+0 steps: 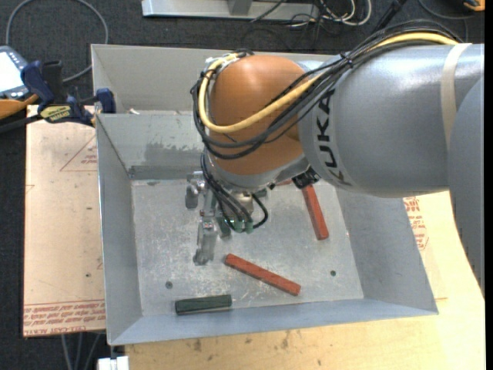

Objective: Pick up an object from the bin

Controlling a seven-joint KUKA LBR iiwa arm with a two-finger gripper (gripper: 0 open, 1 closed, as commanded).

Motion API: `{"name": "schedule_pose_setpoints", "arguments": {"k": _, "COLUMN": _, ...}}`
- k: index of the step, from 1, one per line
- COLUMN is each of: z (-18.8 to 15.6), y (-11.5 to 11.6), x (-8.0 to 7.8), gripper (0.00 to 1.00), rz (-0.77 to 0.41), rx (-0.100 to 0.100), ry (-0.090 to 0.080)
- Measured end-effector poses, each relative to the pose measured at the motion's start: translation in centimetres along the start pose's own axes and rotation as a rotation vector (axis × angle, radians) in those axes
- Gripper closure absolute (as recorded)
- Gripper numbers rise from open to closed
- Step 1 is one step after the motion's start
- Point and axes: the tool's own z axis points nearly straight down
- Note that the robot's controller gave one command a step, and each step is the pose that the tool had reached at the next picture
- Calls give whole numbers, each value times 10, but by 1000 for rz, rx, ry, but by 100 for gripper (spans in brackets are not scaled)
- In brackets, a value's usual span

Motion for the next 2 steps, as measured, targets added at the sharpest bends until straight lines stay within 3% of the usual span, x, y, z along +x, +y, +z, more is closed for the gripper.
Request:
{"name": "schedule_pose_setpoints", "arguments": {"k": 1, "z": 157, "y": 2, "x": 46, "gripper": 0, "rz": -201, "rx": -4, "ry": -26}}
{"name": "schedule_pose_setpoints", "arguments": {"k": 2, "z": 128, "y": -44, "x": 48, "gripper": 0, "rz": -133, "rx": 0, "ry": -10}}
